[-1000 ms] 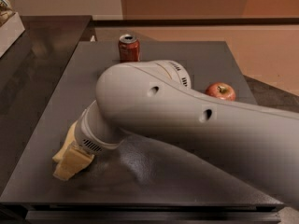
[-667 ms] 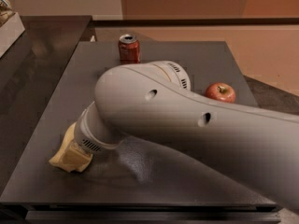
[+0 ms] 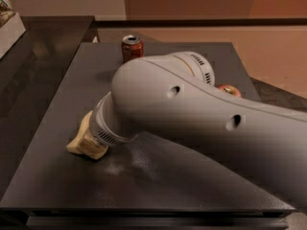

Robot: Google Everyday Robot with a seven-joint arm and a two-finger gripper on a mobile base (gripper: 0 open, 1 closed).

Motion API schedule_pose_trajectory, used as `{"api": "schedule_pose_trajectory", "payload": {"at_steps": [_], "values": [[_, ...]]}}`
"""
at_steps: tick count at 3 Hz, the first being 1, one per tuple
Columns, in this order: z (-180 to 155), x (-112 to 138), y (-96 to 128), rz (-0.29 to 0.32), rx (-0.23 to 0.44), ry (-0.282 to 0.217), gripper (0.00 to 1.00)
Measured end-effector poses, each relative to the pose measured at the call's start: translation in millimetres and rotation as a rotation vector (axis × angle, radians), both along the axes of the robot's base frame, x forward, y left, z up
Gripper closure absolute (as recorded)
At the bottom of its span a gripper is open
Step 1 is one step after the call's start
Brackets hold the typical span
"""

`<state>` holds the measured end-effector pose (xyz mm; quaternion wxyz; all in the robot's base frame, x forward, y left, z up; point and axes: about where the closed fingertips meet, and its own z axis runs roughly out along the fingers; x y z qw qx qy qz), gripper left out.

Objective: Move sponge near coke can

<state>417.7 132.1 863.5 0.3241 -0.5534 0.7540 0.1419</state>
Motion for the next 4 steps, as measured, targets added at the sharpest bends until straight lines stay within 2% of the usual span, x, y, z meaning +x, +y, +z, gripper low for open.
{"api": "schedule_pose_trajectory", "payload": {"at_steps": [1, 2, 4], "values": [[18, 26, -26, -0.054, -0.005, -0.047, 1.0], [34, 59, -58, -0.108, -0.008, -0.092, 1.0], [38, 122, -100, -0.178, -0.018, -0.112, 1.0]]}}
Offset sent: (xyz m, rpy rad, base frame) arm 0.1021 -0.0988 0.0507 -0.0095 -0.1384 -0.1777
